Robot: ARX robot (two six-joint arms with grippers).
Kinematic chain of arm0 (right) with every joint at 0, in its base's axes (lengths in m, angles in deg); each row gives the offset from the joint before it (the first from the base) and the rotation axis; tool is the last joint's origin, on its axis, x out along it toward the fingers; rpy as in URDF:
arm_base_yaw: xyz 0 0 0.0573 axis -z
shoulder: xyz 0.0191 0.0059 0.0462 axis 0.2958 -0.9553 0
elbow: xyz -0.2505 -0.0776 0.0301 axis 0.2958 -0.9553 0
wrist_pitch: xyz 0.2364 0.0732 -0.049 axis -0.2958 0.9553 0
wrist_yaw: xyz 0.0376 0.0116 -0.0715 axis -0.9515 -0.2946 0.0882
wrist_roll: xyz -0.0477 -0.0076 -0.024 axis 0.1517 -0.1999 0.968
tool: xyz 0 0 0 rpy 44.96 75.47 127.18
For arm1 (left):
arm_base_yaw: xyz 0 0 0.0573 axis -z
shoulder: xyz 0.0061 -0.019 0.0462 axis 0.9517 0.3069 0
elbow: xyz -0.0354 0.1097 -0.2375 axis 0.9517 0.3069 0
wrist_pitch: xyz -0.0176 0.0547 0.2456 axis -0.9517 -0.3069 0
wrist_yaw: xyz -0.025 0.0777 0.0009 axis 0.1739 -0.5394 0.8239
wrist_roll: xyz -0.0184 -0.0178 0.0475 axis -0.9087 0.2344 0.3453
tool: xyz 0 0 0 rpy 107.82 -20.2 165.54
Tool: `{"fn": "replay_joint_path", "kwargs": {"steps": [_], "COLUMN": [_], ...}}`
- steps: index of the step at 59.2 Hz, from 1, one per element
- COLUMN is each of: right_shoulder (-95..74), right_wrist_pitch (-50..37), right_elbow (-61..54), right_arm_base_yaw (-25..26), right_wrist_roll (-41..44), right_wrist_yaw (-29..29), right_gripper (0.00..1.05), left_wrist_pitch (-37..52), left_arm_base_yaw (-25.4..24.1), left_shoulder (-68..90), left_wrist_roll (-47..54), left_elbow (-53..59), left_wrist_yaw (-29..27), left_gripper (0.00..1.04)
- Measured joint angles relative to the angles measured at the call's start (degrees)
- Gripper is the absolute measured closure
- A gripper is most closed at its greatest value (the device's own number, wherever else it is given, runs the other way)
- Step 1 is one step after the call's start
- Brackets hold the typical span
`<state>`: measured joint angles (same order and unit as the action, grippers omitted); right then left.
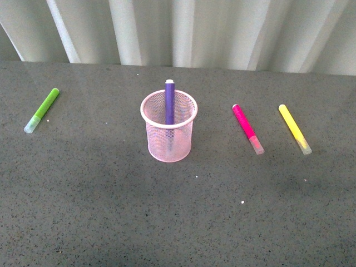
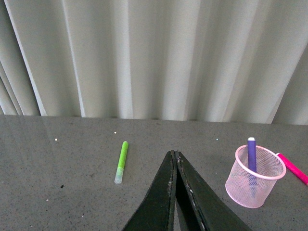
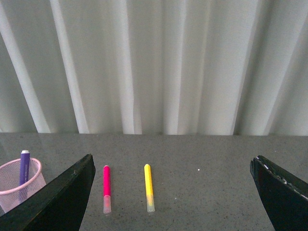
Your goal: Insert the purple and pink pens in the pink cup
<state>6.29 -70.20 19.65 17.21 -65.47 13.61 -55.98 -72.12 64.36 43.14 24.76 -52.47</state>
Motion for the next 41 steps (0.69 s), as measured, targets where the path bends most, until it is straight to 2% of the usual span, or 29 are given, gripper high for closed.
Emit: {"fn": "replay_joint_path", "kwargs": {"steps": [7, 30, 32, 35, 38, 41], "right_shoulder": [0.00, 0.00, -0.31, -3.26, -13.57, -23.87], "right_wrist_pitch": [0.00, 0.00, -0.42, -4.13, -14.25, -24.09], "right_elbow": [0.00, 0.00, 0.04, 0.33, 2.99, 6.91], "right_arm_base_yaw": [0.00, 0.00, 0.33, 1.36, 2.64, 3.50], "right_wrist_roll": [0.00, 0.00, -0.74, -3.91, -6.91, -7.26], "right_wrist_yaw": [0.00, 0.00, -1.42, -6.10, -9.14, -8.00], "right_gripper": [0.07, 0.07, 0.07, 0.07, 0.07, 0.07], "left_wrist_pitch": [-0.04, -0.07, -0.07, -0.07, -0.07, -0.07], "left_arm_base_yaw": [0.00, 0.00, 0.00, 0.00, 0.00, 0.00], "left_shoulder": [0.00, -0.02, -0.02, -0.02, -0.02, -0.02], "left_wrist_roll": [-0.04, 0.00, 0.00, 0.00, 0.07, 0.09], "left_elbow": [0.00, 0.00, 0.00, 0.00, 0.00, 0.00], "left_wrist_yaw": [0.00, 0.02, 0.02, 0.00, 0.02, 0.00], "left_gripper": [1.01, 0.32, 0.27, 0.18, 0.05, 0.07]}}
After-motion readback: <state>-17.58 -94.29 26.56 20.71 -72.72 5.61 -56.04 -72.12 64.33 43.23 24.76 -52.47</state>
